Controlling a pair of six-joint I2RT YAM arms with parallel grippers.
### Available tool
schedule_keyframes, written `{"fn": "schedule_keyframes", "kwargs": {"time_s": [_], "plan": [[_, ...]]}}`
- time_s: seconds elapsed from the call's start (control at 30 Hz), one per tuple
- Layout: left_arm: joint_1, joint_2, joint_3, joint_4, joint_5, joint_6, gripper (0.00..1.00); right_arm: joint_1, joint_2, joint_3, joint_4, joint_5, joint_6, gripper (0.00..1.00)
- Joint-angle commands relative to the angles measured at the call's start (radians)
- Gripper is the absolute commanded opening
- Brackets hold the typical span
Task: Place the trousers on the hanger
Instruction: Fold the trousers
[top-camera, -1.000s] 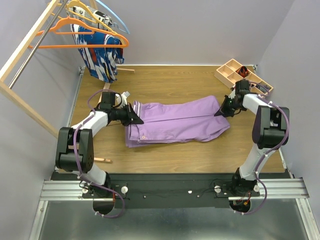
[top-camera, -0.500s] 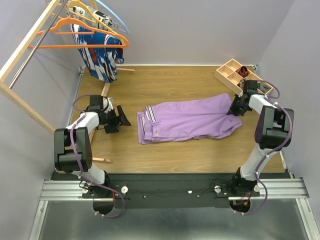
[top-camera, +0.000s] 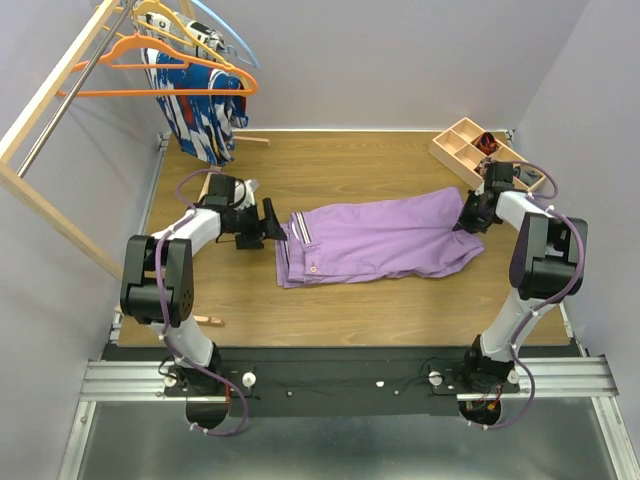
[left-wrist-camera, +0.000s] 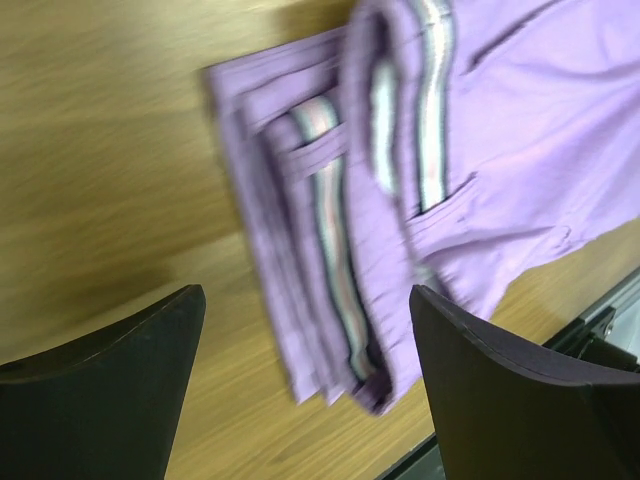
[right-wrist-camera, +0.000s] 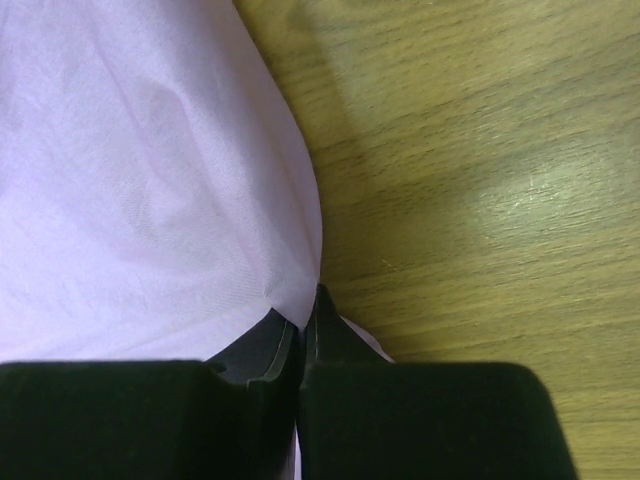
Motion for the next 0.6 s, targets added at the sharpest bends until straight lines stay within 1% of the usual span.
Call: {"fn": "schedule_keyframes", "kwargs": {"time_s": [0.0,0.07,0.13,0.2,0.23,0.37,0.4,0.47,0.5,0.57], "plan": [[-0.091,0.077,0.065,0.031,0.03,-0.022,0.92,0.002,-0.042,-0.042,0.005,0.004,-0.017,0.17],[-0.112,0.098,0.068,0.028,0.01,-0.038,0.92,0.002,-0.05,-0.05,0.005,0.004,-0.017,0.19],[-0.117,0.103,0.064,0.025,-0.022,-0.045,0.92,0.002,-0.056,-0.051,0.005,0.003,-0.017,0.24],[-0.119,0.103,0.062,0.019,-0.044,-0.049,0.92,0.002,-0.062,-0.051,0.005,0.001,-0.019,0.33],[-0.12,0.104,0.062,0.013,-0.059,-0.049,0.92,0.002,-0.064,-0.05,0.005,-0.001,-0.019,0.36],[-0.128,0.146,0.051,0.039,-0.041,-0.052,0.92,0.002,-0.065,-0.05,0.008,-0.011,-0.017,0.46],[-0.135,0.155,0.051,0.048,-0.033,-0.058,0.92,0.002,-0.064,-0.053,0.01,-0.014,-0.016,0.51],[-0.148,0.19,0.065,0.068,-0.01,-0.062,0.92,0.002,-0.065,-0.057,0.013,-0.022,-0.013,0.58],[-0.154,0.203,0.071,0.074,-0.001,-0.071,0.92,0.002,-0.065,-0.061,0.014,-0.024,-0.016,0.64],[-0.175,0.239,0.094,0.092,0.025,-0.081,0.92,0.002,-0.065,-0.07,0.016,-0.031,-0.019,0.68]]}}
